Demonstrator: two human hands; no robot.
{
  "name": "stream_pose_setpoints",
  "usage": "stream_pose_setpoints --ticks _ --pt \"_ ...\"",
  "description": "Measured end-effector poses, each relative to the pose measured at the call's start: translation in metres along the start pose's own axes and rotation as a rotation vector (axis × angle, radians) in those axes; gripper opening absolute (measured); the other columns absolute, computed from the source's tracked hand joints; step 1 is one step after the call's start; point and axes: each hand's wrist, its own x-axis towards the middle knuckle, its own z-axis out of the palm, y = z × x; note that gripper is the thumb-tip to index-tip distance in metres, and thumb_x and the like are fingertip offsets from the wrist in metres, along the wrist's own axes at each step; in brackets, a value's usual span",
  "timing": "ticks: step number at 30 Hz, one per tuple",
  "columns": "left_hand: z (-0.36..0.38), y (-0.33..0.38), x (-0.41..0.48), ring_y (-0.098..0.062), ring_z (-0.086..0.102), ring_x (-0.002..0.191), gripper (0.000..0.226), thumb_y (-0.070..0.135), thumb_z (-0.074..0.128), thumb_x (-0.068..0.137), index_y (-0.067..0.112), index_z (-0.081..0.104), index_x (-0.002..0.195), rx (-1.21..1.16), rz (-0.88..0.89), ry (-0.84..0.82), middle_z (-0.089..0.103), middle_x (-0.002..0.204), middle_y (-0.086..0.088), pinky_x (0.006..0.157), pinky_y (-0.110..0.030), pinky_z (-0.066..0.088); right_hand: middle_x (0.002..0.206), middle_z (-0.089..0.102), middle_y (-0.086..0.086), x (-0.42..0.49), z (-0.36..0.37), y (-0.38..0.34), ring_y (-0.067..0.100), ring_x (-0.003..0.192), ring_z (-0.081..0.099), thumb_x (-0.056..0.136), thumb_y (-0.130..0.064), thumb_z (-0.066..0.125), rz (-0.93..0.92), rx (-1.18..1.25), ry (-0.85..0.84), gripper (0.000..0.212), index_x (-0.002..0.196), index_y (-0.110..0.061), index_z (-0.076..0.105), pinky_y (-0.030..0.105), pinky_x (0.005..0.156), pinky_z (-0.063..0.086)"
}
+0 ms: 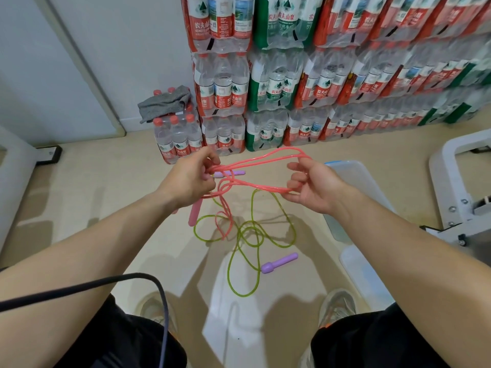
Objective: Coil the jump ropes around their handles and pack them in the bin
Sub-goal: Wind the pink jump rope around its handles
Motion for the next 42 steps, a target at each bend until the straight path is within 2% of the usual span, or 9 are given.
stream_pose_setpoints --ticks 2,7,11,18,23,26,30,39,42 --pt "-0.005 -0.003 0.000 -0.014 0.055 0.069 0.033 -0.002 0.061 0.075 0.022 0.056 0.096 0.015 -0.012 -0.004 0.063 0.080 0.002 0.066 -0.034 0.049 0.056 0.025 -0.006 -0.001 0.000 -0.002 0.011 0.043 0.028 0.102 -0.042 0.052 -0.010 -0.295 0.004 0.028 0.101 -0.015 0.055 0.027 0.055 0.039" --pt "-0.013 -0.015 0.001 -0.021 0.054 0.079 0.035 -0.002 0.064 0.074 0.020 0.057 0.100 0.174 0.005 -0.024 0.060 0.085 0.003 0.068 -0.034 0.044 0.088 0.060 -0.006 -0.004 -0.017 -0.013 0.019 0.085 0.057 0.079 -0.041 0.076 -0.474 -1.490 0.299 0.037 0.107 -0.024 0.059 0.031 0.065 0.039" --pt "-0.014 -0.011 -0.001 -0.020 0.057 0.078 0.033 0.000 0.066 0.074 0.021 0.058 0.098 0.216 0.018 -0.100 0.061 0.087 0.002 0.065 -0.032 0.044 0.115 0.061 -0.004 -0.008 -0.025 -0.017 0.022 0.107 0.058 0.076 -0.047 0.074 -0.512 -1.877 0.302 0.064 0.131 -0.032 0.047 0.031 0.075 0.039" --pt "-0.016 0.016 -0.002 -0.018 0.070 0.059 0.026 -0.006 0.071 0.077 0.015 0.065 0.092 -0.162 -0.095 -0.175 0.072 0.082 -0.011 0.057 -0.029 0.058 0.111 0.057 -0.002 0.007 -0.045 -0.010 0.021 0.101 0.059 0.080 -0.036 0.080 -0.308 -1.624 0.148 0.082 0.148 -0.024 0.037 0.036 0.087 0.050" --pt "-0.013 0.030 -0.006 -0.018 0.070 0.064 0.024 -0.004 0.073 0.080 0.012 0.066 0.097 -0.283 -0.144 -0.163 0.073 0.083 -0.014 0.064 -0.031 0.060 0.147 0.043 0.012 0.018 -0.044 -0.006 0.032 0.130 0.049 0.080 -0.024 0.072 -0.168 -1.589 0.162 0.098 0.158 -0.024 0.013 0.045 0.107 0.044" --pt "-0.010 0.032 -0.006 -0.016 0.068 0.064 0.024 -0.004 0.071 0.079 0.012 0.066 0.097 -0.319 -0.168 -0.170 0.071 0.077 -0.011 0.067 -0.033 0.059 0.140 0.049 0.009 0.006 -0.013 -0.003 0.026 0.129 0.049 0.084 -0.014 0.062 -0.463 -1.455 0.173 0.072 0.151 -0.018 0.035 0.040 0.109 0.041" --pt "-0.006 0.041 -0.007 -0.015 0.066 0.061 0.024 -0.005 0.071 0.080 0.010 0.065 0.098 -0.342 -0.163 -0.163 0.069 0.072 -0.007 0.062 -0.027 0.057 0.101 0.055 -0.007 -0.029 0.042 0.021 0.012 0.094 0.054 0.079 -0.025 0.056 -0.932 -1.305 -0.036 0.027 0.106 -0.025 0.060 0.035 0.085 0.048" --pt "-0.003 0.043 -0.009 -0.018 0.065 0.062 0.024 -0.006 0.068 0.080 0.010 0.065 0.097 -0.354 -0.177 -0.168 0.066 0.071 -0.006 0.062 -0.029 0.056 0.103 0.053 -0.002 -0.020 0.045 0.047 0.010 0.083 0.061 0.078 -0.009 0.071 -0.793 -1.293 -0.147 0.031 0.102 -0.022 0.056 0.012 0.071 0.045" --pt "0.003 0.041 -0.009 -0.019 0.065 0.062 0.025 -0.004 0.069 0.078 0.013 0.065 0.096 -0.312 -0.175 -0.152 0.067 0.070 -0.003 0.065 -0.032 0.057 0.094 0.054 -0.005 -0.015 0.047 0.049 0.004 0.078 0.054 0.085 -0.008 0.068 -0.810 -1.315 -0.123 0.024 0.098 -0.024 0.056 0.018 0.071 0.043"
